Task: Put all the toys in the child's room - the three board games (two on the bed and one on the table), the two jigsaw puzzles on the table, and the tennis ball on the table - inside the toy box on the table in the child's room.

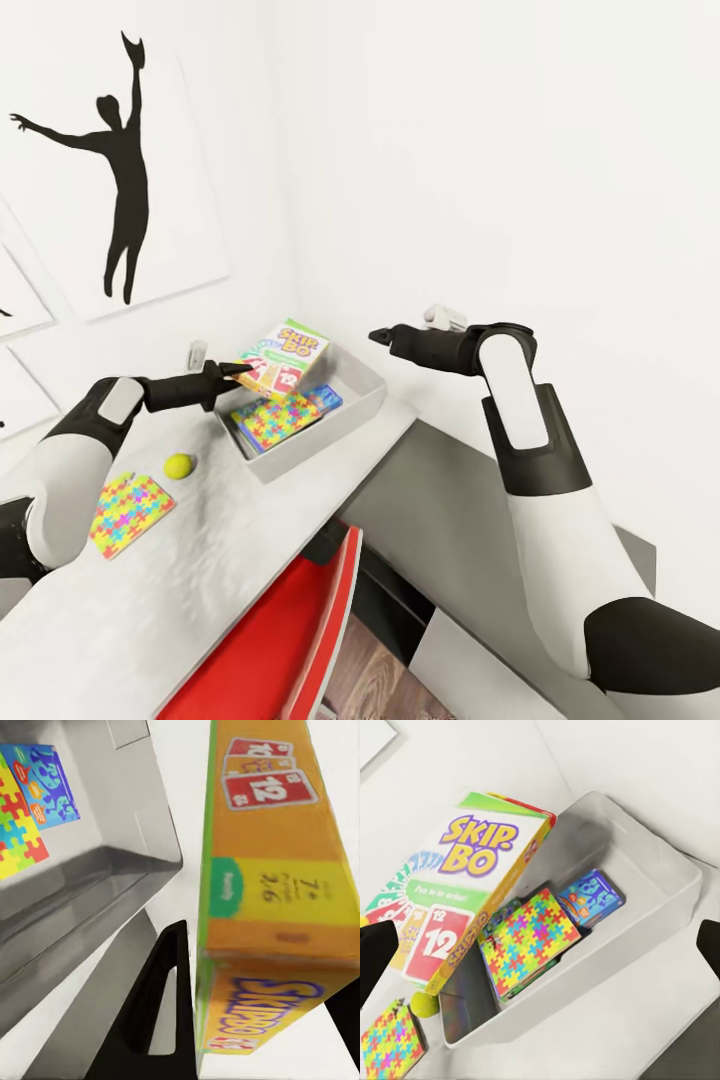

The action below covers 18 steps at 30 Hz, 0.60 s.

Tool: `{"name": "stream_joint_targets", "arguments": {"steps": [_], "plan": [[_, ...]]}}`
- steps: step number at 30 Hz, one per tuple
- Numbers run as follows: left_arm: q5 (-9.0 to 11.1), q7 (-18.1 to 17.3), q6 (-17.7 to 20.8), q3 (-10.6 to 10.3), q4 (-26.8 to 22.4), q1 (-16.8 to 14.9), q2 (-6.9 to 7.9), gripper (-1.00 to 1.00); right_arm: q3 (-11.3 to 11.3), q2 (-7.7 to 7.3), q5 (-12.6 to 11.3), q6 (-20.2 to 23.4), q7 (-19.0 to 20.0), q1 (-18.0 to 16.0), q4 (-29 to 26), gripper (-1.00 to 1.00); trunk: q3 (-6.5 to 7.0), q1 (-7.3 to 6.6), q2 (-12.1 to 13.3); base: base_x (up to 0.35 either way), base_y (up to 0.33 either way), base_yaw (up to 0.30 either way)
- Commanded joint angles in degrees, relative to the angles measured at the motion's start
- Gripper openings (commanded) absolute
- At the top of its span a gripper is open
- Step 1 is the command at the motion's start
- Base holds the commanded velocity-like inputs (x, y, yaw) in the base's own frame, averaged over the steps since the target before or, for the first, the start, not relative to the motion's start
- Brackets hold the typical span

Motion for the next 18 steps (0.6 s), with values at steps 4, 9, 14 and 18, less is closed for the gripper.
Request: {"name": "stream_joint_targets", "arguments": {"steps": [4,9,14,18], "plan": [[-0.3,-0.3,0.7,1.0,1.5,-0.1,-0.03,-1.0,0.4,0.01,-0.5,0.1,-0.6,-0.1,-0.1,1.0,-0.48,0.02,-0.1,0.0,0.0,0.0],[-0.3,-0.1,0.8,1.3,1.8,-0.1,-0.03,-1.0,0.5,-0.05,-0.5,0.1,-0.6,-0.1,-1.3,1.0,-0.95,0.02,-0.1,0.0,0.0,0.0],[-0.3,0.2,0.7,1.4,1.9,-0.1,-0.1,-1.0,0.4,-0.07,-0.5,0.1,-0.6,-0.1,-1.7,1.0,-1.42,0.02,-0.1,0.0,0.0,0.0],[-0.3,0.7,0.7,1.5,1.9,-0.1,-0.19,-1.0,0.4,-0.07,-0.5,0.1,-0.6,-0.1,-1.7,1.0,-1.79,0.02,-0.1,0.0,0.0,0.0]]}}
